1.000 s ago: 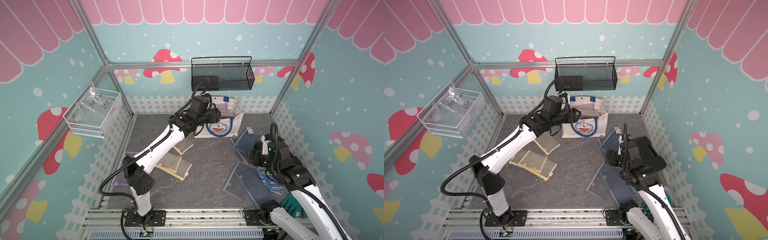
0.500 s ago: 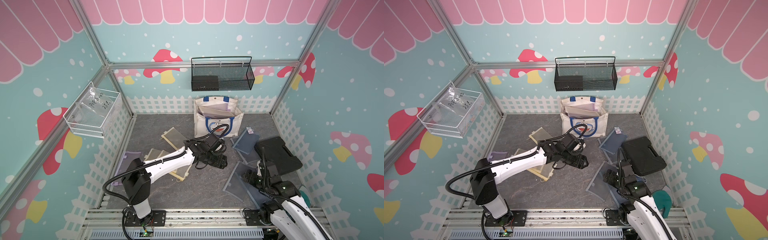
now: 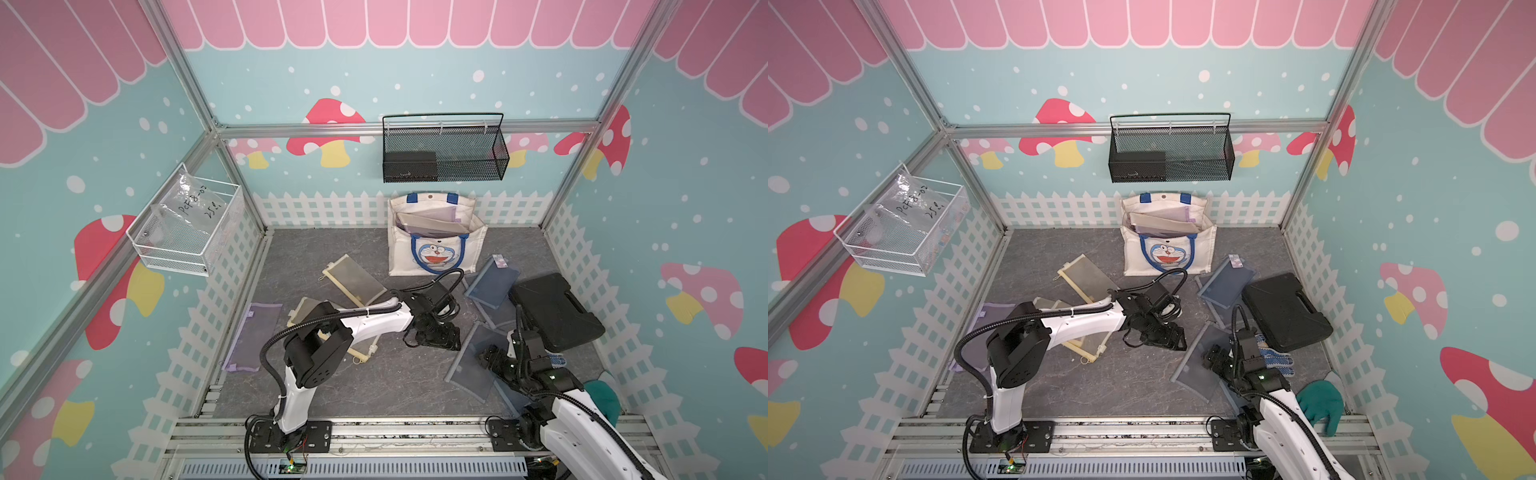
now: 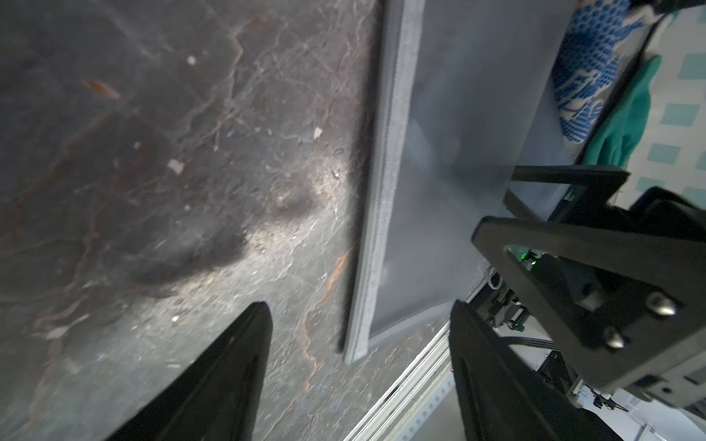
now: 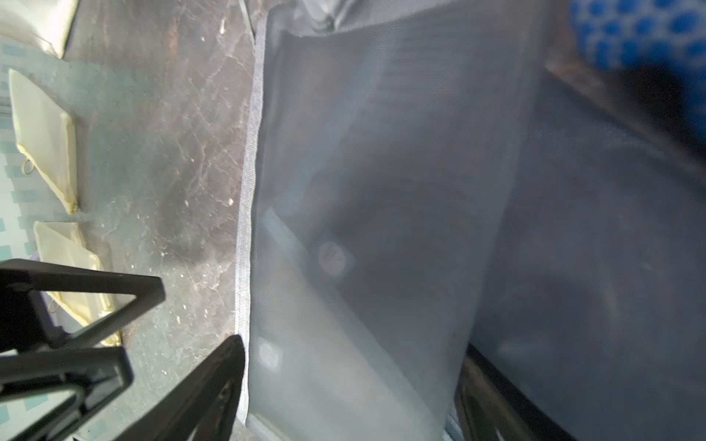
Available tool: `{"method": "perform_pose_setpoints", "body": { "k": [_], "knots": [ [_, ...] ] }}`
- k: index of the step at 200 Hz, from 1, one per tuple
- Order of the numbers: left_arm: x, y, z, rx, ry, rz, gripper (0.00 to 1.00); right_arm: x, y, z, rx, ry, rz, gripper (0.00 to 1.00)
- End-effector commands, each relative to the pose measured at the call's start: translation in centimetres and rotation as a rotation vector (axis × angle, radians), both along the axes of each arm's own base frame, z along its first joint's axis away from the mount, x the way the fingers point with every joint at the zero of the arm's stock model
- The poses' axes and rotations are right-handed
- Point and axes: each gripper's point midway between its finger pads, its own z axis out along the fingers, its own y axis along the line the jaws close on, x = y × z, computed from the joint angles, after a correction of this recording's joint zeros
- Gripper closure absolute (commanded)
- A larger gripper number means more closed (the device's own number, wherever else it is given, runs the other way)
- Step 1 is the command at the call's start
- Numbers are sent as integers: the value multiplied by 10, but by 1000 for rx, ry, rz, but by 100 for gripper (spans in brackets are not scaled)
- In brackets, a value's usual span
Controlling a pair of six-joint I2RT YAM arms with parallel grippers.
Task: Put the pencil pouch into the canvas bag
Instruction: Pick up the pencil pouch.
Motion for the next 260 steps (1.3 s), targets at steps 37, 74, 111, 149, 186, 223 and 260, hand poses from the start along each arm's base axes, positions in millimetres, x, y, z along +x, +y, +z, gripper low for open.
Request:
{"method": "perform_pose_setpoints", "body": {
  "k": [37,74,111,149,186,223,260],
  "knots": [
    [4,-31,-6,-141,71,46,29,7,6,-11,23,12,34,17],
    [4,-37,-13,-171,104,59,42,14,11,-8,38,-17,60,28],
    [3,-37,-6,-204,112,68,64,23,13,-2,36,-43,68,43],
    [-2,-35,-4,-236,144,74,73,28,12,1,50,-81,48,54],
    [18,-14,20,-245,63,125,75,26,11,-5,61,-59,25,57],
    [61,15,10,-131,-19,132,39,23,9,-10,89,-48,-13,55],
    [74,9,-18,-57,-27,97,33,29,10,-9,112,-66,-13,52]
  ]
}}
